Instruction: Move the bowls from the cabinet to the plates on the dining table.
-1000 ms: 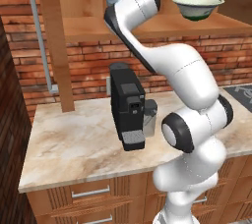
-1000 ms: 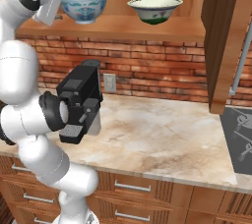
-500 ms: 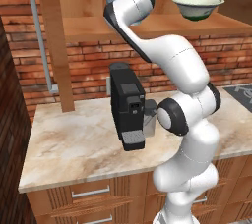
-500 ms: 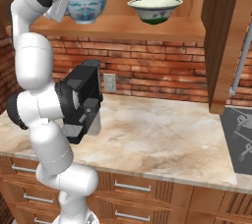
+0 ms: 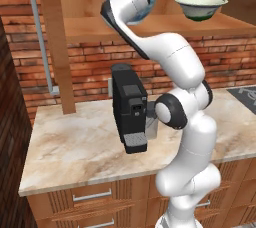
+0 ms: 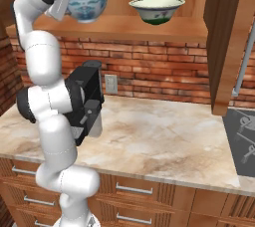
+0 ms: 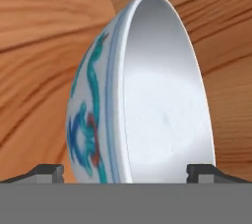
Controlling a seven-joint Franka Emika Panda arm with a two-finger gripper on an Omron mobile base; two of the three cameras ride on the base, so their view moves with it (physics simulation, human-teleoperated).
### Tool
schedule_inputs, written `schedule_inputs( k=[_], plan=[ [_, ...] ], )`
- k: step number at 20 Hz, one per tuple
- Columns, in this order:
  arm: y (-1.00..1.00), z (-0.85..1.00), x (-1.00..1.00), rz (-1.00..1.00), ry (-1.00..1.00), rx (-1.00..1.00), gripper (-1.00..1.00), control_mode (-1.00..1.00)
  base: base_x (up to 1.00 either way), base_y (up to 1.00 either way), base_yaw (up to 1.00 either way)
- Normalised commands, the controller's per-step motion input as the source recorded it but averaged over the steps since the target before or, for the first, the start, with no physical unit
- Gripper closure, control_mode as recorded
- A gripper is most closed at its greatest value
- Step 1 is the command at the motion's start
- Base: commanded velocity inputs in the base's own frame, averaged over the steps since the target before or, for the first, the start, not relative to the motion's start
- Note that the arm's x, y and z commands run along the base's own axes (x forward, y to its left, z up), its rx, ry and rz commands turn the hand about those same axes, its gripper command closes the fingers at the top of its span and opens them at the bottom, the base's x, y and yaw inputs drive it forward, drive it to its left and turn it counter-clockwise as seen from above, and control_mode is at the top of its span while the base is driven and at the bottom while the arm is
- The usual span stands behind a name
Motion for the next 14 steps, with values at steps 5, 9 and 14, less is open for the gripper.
schedule_inputs(
  k=[5,9,14],
  plan=[
    [0.19,-0.70,0.00,0.04,0.00,-0.01,-1.00,-1.00,0.00,0.00,0.00],
    [0.01,-0.54,0.00,0.05,0.00,-0.04,-1.00,-1.00,0.00,0.00,0.00],
    [0.03,-0.30,0.00,0.02,0.00,-0.03,1.00,-1.00,0.00,0.00,0.00]
  ],
)
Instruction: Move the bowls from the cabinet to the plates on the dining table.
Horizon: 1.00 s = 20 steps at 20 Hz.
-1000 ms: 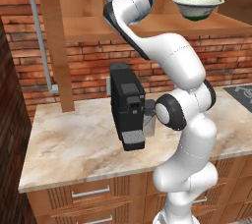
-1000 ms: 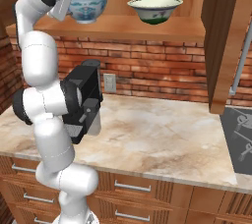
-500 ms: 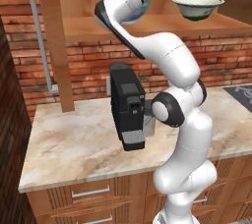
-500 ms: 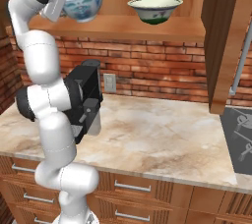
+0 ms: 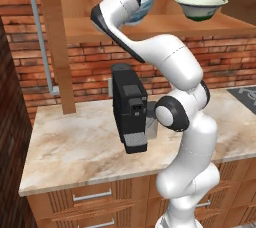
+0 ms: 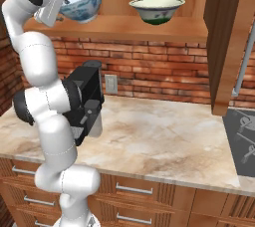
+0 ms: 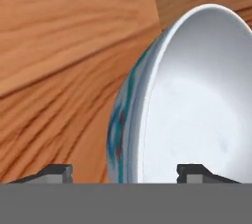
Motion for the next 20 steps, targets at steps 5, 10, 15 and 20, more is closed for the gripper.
schedule_inputs(
  k=[5,10,15,20],
  plan=[
    [0.00,-0.05,0.00,0.00,0.00,0.00,1.00,-1.00,0.00,0.00,0.00],
    [0.00,0.00,0.00,0.00,0.00,0.00,1.00,-1.00,0.00,0.00,0.00],
    [0.03,0.03,-0.48,0.03,-0.01,0.00,1.00,-1.00,0.00,0.00,0.00],
    [0.10,0.00,-0.84,0.08,-0.04,0.00,1.00,-1.00,0.00,0.00,0.00]
  ],
)
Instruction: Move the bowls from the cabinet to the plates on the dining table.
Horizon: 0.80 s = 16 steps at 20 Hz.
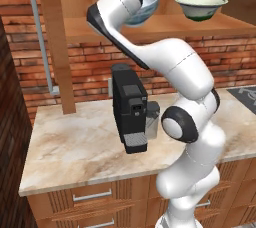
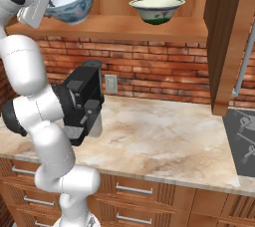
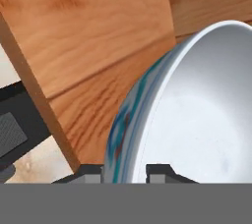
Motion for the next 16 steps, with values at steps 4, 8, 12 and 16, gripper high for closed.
schedule_inputs(
  k=[4,8,12,16],
  plan=[
    [0.07,0.00,-0.86,0.12,-0.02,0.00,1.00,-1.00,0.00,0.00,0.00],
    [0.03,-0.13,-0.87,0.14,-0.01,0.00,1.00,-1.00,0.00,0.00,0.00],
    [-0.03,-0.36,-0.78,0.13,-0.04,0.00,1.00,-1.00,0.00,0.00,0.00],
    [-0.18,-0.38,-0.74,0.12,-0.05,0.00,1.00,-1.00,0.00,0.00,0.00]
  ],
)
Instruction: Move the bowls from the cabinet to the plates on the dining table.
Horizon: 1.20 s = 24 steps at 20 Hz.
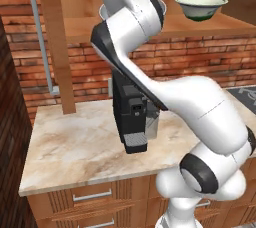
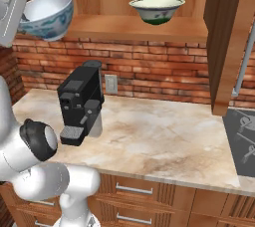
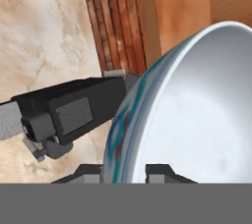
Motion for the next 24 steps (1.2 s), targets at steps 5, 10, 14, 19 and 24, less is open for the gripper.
schedule_inputs(
  k=[5,10,14,19,24],
  plan=[
    [-0.41,-0.36,-0.61,0.09,-0.05,0.02,1.00,-1.00,0.00,0.00,0.00],
    [-0.39,-0.55,-0.57,0.08,-0.03,0.01,1.00,-1.00,0.00,0.00,0.00],
    [-0.35,-0.65,-0.53,0.08,-0.02,0.00,1.00,-1.00,0.00,0.00,0.00],
    [-0.25,-0.30,-0.35,0.04,-0.01,0.01,1.00,-1.00,0.00,0.00,0.00],
    [-0.13,-0.33,-0.28,0.05,0.00,0.02,1.00,-1.00,0.00,0.00,0.00]
  ],
)
